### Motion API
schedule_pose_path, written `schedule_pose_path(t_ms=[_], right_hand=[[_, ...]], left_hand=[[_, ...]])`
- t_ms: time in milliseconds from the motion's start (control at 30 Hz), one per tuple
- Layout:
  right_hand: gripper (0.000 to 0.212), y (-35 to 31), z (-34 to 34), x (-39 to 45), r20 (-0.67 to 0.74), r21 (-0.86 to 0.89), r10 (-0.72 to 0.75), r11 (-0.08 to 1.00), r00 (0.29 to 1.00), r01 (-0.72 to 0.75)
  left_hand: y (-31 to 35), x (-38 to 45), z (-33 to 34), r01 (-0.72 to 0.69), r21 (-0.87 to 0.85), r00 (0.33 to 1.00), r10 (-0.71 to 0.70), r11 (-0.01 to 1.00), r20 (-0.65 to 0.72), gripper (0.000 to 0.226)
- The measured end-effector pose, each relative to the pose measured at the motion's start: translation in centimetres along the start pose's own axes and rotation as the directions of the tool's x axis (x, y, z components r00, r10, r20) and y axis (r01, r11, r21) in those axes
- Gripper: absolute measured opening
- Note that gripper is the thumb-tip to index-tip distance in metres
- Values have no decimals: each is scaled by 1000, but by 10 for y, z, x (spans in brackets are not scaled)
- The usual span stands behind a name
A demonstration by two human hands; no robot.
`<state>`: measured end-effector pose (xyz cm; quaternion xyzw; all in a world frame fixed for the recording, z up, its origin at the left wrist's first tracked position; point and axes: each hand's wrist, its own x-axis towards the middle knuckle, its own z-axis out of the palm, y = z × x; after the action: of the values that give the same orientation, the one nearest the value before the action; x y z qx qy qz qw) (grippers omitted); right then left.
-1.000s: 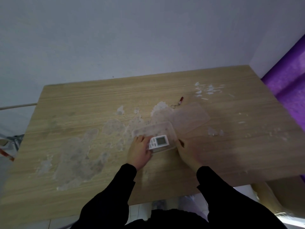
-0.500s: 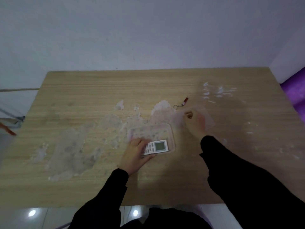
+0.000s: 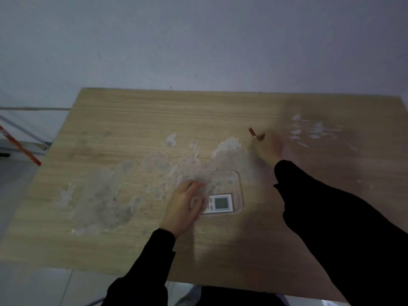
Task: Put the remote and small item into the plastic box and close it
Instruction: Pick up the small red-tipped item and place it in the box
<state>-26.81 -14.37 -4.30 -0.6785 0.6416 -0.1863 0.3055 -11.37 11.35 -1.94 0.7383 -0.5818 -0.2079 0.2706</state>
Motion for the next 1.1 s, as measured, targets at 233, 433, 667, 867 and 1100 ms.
schedule_pose_path(t_ms=[233,433,667,867,1100], right_hand=[[3,-39,0,-53,386,418,-369,887,845,196],[5,-48,8,-98,581,390,-453,884,676,257],[14,-28,21,-117,479,195,-426,904,768,380],[14,-20,42,-124,428,-68,-460,842,778,536],[13,-15,14,-124,216,73,-476,878,853,472]], left_hand=[[17,35,-16,-81,-2,989,81,997,-123,46],[15,41,-15,-46,39,998,48,998,-49,31],[-4,30,-13,-49,305,998,32,951,61,18],[-10,38,0,-35,458,985,-48,888,168,7],[-15,39,7,-16,417,994,-31,909,105,6]])
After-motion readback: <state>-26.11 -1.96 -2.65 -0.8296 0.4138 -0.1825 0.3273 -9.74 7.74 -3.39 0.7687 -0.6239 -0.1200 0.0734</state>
